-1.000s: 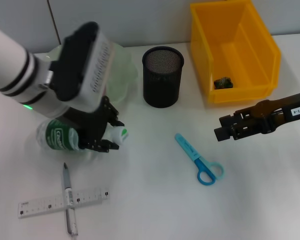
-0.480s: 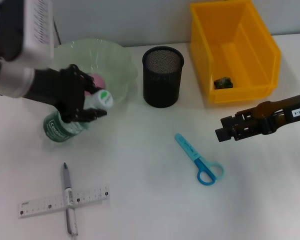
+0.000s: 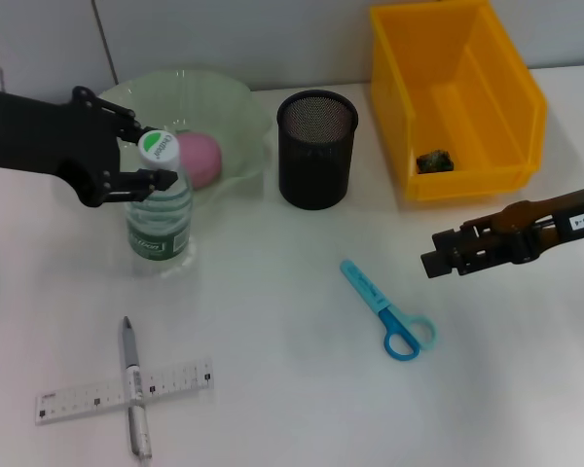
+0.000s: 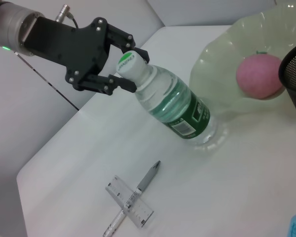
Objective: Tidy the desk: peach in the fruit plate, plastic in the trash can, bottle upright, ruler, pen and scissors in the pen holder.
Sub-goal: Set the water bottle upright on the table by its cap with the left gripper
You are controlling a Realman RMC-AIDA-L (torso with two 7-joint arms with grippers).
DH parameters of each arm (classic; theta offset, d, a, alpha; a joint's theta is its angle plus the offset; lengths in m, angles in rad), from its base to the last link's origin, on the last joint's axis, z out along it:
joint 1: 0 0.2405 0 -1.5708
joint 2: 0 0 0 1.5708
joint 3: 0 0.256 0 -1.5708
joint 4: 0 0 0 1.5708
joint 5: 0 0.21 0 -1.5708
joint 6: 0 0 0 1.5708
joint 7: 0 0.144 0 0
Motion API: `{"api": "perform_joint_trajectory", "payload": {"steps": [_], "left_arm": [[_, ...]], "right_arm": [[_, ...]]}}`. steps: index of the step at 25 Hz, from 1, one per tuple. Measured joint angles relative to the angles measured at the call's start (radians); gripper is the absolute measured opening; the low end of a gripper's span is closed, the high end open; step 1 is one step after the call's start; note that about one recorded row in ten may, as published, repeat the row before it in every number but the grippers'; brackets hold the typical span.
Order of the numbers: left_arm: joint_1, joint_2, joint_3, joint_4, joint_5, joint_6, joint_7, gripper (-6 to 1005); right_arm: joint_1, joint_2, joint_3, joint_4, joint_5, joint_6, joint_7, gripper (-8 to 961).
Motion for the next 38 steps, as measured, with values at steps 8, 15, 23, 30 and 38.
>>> {"api": "perform_joint_trajectory", "payload": {"steps": [8, 15, 23, 30, 38], "left_arm": [[0.01, 0.008, -0.058, 0.001, -0.001, 0.06, -0.01, 439], [0.025, 0.023, -0.1, 0.001, -0.001, 0.068, -0.041, 438], [0.027, 0.03, -0.148, -0.004, 0.002, 0.054, -0.071, 439], [0.03, 0.04, -0.157, -0.006, 0.007, 0.041, -0.115, 439], [0.037, 0.042, -0.194, -0.008, 0.005, 0.03, -0.12, 438]], "right_arm": [[-0.005, 0.001, 0.0, 0.0, 0.0, -0.006, 0.0, 732], [-0.014, 0.002, 0.0, 0.0, 0.0, -0.002, 0.001, 732], [-0.02, 0.004, 0.0, -0.005, 0.008, -0.012, -0.002, 732], [-0.019, 0.007, 0.0, 0.001, 0.008, 0.002, -0.018, 732], [-0.018, 0.02, 0.001, 0.002, 0.008, 0.012, -0.02, 732]]}}
